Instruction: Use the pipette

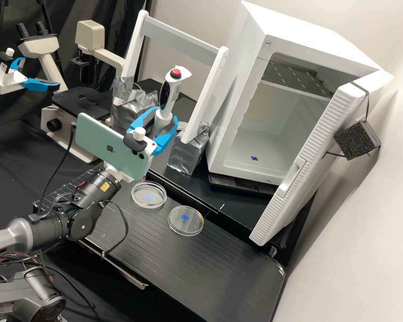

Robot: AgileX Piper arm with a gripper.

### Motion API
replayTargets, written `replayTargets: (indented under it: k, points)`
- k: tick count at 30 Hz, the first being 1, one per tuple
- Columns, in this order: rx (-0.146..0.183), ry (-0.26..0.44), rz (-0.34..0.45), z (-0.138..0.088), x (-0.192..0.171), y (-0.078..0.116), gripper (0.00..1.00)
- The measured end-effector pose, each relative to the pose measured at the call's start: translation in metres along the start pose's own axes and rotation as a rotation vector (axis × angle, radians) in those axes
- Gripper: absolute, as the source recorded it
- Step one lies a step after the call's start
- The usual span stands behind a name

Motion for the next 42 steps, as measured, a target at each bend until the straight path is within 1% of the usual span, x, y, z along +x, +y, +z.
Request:
replayTargets:
  k: [1,3,6,10,32,38,42]
  points:
    - [-0.015,-0.004,0.003,0.001,-0.001,0.001,0.00]
    - [-0.026,-0.015,0.002,0.004,-0.002,0.001,0.00]
    - [-0.058,-0.022,-0.019,0.006,-0.003,-0.001,0.00]
    - [-0.080,-0.020,-0.037,0.006,-0.003,-0.002,0.00]
    - [-0.081,-0.011,-0.034,0.004,-0.005,-0.002,0.00]
    - [-0.072,-0.006,-0.052,0.003,-0.004,-0.005,0.00]
    - [-0.063,0.008,-0.076,-0.005,0.000,-0.005,0.00]
